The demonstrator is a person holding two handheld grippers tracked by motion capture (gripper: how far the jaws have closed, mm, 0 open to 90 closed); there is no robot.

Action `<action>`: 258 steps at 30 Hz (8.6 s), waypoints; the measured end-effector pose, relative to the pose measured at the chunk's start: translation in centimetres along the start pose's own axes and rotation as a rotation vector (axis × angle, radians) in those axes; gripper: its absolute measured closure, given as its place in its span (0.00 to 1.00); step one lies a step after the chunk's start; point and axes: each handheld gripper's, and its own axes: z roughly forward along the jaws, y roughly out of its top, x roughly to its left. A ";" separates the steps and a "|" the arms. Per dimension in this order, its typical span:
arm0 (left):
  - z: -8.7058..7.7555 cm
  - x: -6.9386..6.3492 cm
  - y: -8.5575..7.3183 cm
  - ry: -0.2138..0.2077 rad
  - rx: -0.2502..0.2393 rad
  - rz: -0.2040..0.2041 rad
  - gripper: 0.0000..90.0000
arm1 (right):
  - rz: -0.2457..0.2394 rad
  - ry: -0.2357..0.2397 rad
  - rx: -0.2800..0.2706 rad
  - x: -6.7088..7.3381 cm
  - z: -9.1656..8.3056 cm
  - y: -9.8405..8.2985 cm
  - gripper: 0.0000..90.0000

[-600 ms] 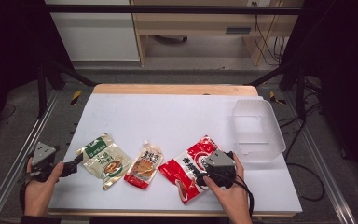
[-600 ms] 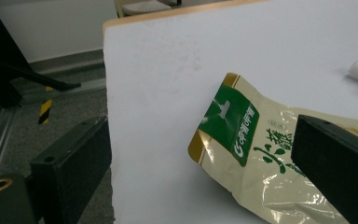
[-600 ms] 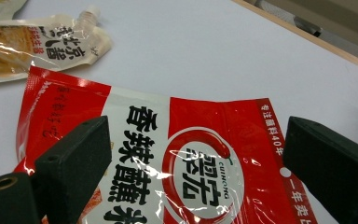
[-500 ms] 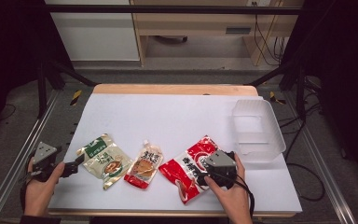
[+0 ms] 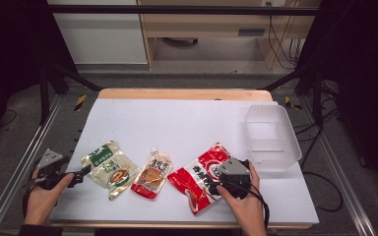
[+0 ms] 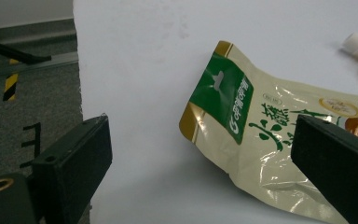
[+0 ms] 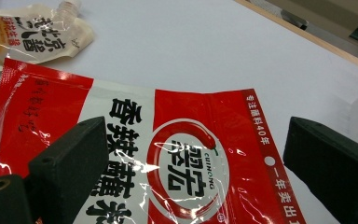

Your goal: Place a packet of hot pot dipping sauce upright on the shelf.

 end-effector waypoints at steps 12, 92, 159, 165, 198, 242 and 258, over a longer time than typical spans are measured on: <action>0.8 0.2 -0.1 -0.070 0.039 -0.020 0.23 | 0.000 -0.007 0.026 0.0 0.3 -0.1 0.08; -6.4 -6.7 10.9 -0.308 0.029 0.346 1.00 | -0.073 0.011 0.063 0.4 1.1 -0.5 0.11; -3.4 -16.7 19.4 -0.420 0.026 0.582 1.00 | -0.211 0.204 0.164 0.1 -1.4 5.1 0.18; -3.0 -18.0 19.6 -0.434 0.021 0.597 1.00 | -0.263 0.208 0.158 -0.8 -2.4 6.5 0.15; -0.7 -23.1 19.8 -0.524 0.038 0.683 1.00 | -0.512 0.322 0.314 -2.9 -3.7 13.1 0.15; 0.5 -24.2 20.2 -0.592 -0.018 0.633 0.89 | -0.601 0.408 0.251 -3.5 -2.5 16.8 1.00; 0.6 -17.8 13.6 -0.436 -0.076 0.462 0.25 | -0.558 0.299 0.273 -8.3 -4.2 16.6 1.00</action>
